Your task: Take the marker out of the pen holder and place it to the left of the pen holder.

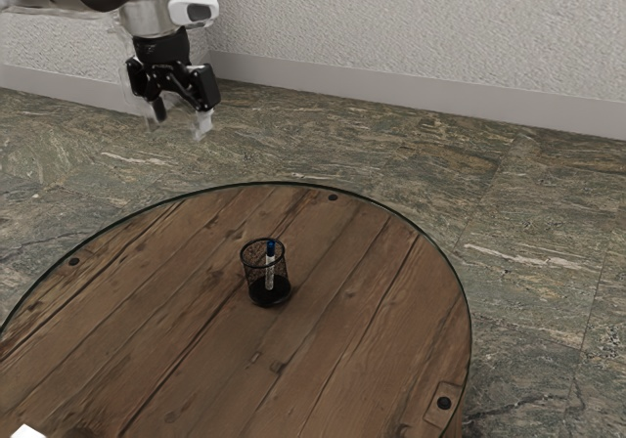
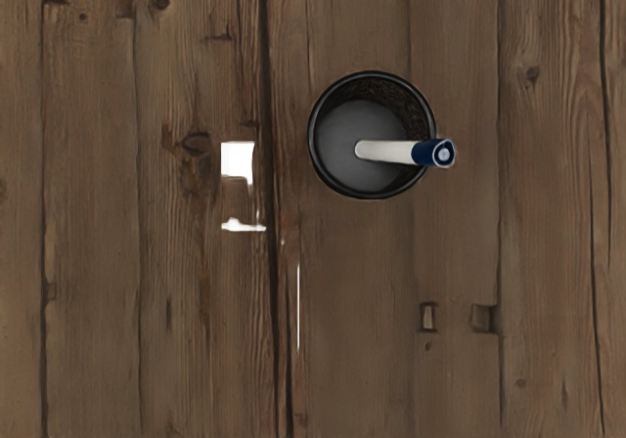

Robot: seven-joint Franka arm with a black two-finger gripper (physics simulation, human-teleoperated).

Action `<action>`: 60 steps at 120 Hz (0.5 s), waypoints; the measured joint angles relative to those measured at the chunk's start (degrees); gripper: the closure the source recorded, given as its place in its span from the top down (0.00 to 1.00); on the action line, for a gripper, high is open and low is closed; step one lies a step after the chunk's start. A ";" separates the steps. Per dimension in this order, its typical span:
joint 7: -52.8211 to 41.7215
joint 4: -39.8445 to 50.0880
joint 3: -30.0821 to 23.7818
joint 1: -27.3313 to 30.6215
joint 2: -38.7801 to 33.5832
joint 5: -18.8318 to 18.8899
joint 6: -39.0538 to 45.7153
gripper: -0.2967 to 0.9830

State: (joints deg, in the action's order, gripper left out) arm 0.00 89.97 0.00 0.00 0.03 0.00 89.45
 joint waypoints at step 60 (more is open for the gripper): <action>3.31 -28.63 5.45 -4.18 37.09 1.30 24.25 0.77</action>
State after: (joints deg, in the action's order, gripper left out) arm 3.31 61.33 5.45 -4.19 37.12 1.30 113.70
